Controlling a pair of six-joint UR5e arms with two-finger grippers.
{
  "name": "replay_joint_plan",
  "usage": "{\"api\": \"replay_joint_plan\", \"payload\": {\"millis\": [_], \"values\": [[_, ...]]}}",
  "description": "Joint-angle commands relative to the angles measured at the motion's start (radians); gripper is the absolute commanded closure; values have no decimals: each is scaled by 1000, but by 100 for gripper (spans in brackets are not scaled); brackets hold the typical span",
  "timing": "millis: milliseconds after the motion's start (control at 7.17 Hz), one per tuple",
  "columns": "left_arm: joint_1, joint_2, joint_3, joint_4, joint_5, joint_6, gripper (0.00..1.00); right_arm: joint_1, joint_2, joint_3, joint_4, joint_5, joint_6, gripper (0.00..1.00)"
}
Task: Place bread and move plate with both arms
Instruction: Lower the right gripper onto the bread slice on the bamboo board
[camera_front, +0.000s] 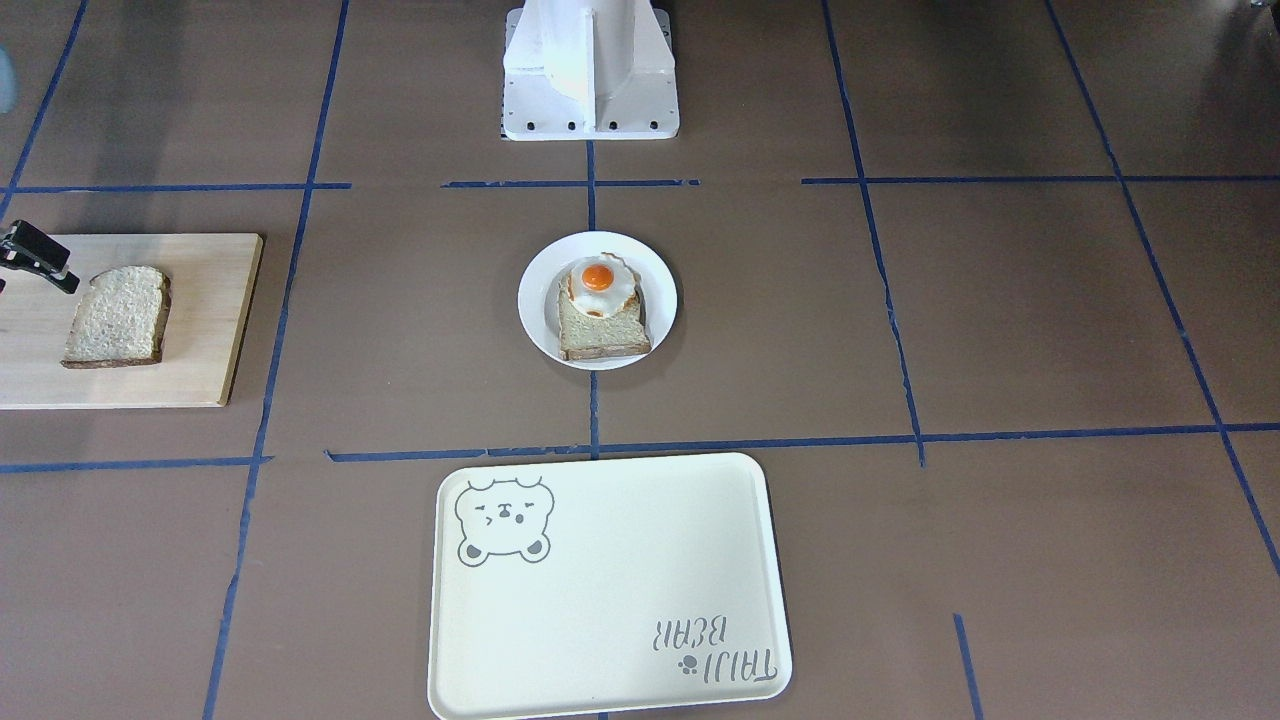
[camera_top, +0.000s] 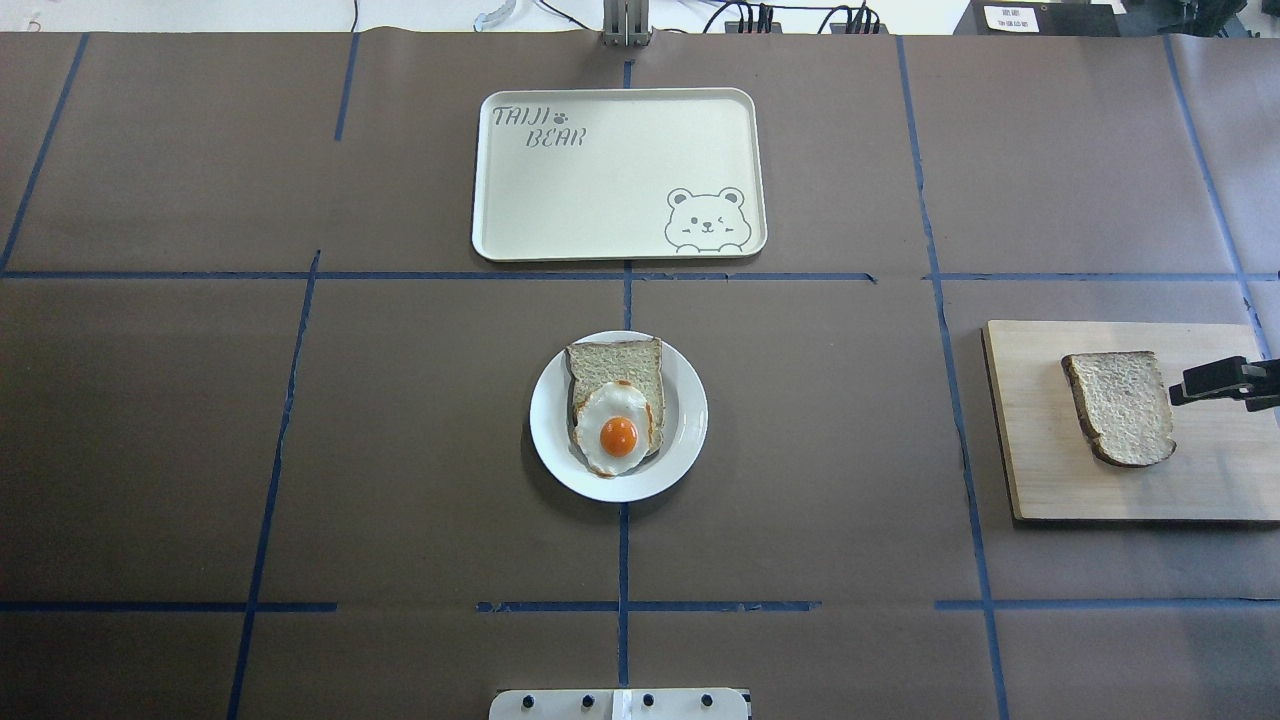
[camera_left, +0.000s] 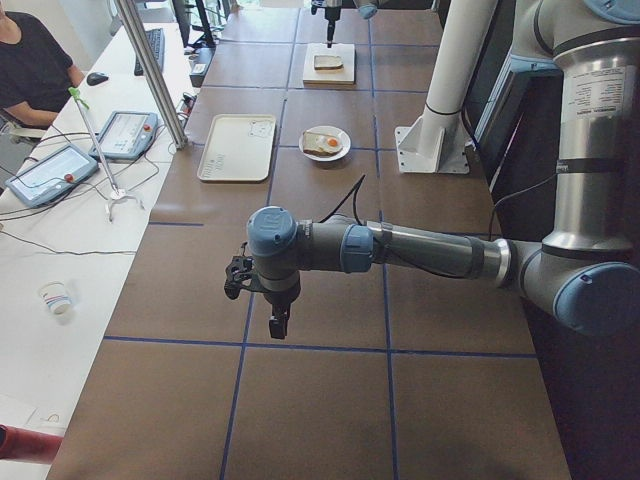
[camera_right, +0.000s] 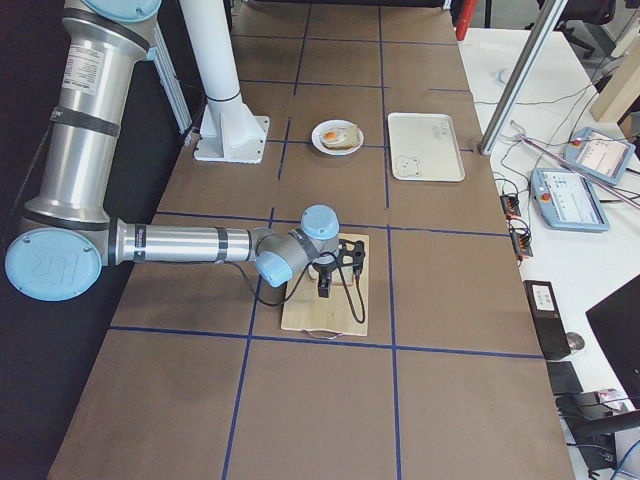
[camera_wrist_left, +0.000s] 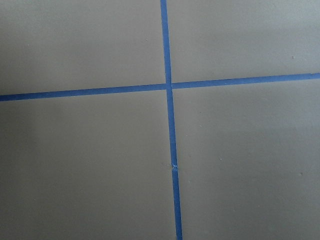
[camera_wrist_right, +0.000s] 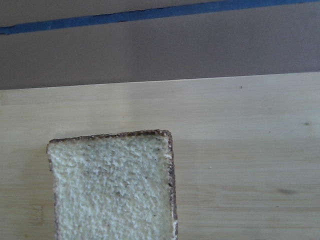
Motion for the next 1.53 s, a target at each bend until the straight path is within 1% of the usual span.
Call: {"api": "replay_joint_plan", "payload": {"millis": [0, 558, 698, 837, 977, 1116, 1256, 1395], "values": [[0, 2, -1, 0, -2, 0, 0, -44, 52, -58, 2, -20, 18, 0], [0, 2, -5, 0, 0, 0, 0, -58, 60, -97, 2, -20, 29, 2], [0, 2, -7, 0, 0, 0, 0, -58, 60, -97, 2, -21, 29, 9], [0, 2, -7, 0, 0, 0, 0, -57, 60, -97, 2, -21, 29, 20], [0, 3, -13, 0, 0, 0, 0, -57, 60, -95, 2, -21, 29, 40], [0, 3, -11, 0, 0, 0, 0, -57, 60, -97, 3, -21, 26, 58], [0, 3, -13, 0, 0, 0, 0, -57, 60, -94, 3, -21, 27, 65], [0, 3, -11, 0, 0, 0, 0, -57, 60, -94, 2, -21, 27, 69]]}}
